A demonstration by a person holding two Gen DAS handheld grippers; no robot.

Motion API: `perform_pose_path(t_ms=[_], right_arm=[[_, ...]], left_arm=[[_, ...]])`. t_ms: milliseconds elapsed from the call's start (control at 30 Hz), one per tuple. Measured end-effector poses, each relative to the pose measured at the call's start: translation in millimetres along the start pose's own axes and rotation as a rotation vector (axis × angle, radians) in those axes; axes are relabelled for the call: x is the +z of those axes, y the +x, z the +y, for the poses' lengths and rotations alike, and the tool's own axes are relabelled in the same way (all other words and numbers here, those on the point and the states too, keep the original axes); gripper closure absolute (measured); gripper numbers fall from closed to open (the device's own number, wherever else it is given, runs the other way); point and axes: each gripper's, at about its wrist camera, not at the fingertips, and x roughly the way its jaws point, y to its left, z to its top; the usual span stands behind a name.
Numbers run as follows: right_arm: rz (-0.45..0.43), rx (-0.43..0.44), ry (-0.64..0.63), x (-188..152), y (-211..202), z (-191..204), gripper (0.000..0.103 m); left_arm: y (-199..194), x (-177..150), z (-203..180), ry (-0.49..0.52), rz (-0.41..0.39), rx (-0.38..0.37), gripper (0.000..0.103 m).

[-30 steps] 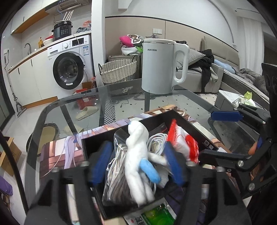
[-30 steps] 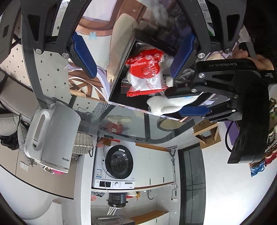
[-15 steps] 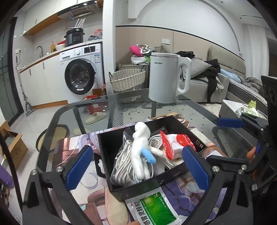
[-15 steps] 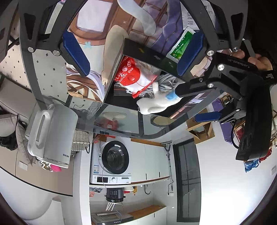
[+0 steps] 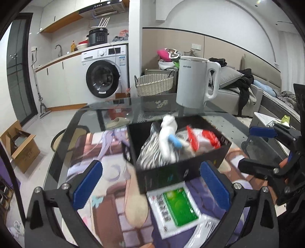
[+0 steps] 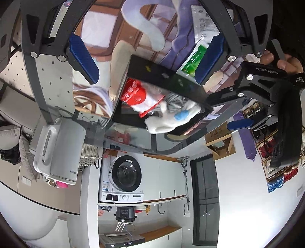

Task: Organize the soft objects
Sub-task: 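Withdraw both grippers from the box toward the white and green medicine packets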

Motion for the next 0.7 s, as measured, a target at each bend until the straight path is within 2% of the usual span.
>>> perform_pose_path(t_ms=[267,700], right_arm=[[0.052,0.013,0.007,-25.2,-1.5,11.7,0.001],[0.154,0.095,-0.053,-59.0,13.5,42.6,0.001]], left_arm=[[-11.1,-22.9,2.1,0.001,0.029,0.009,0.000],[-20.0,-48.6,4.8,-0.007,0.065,-0.001,0.000]])
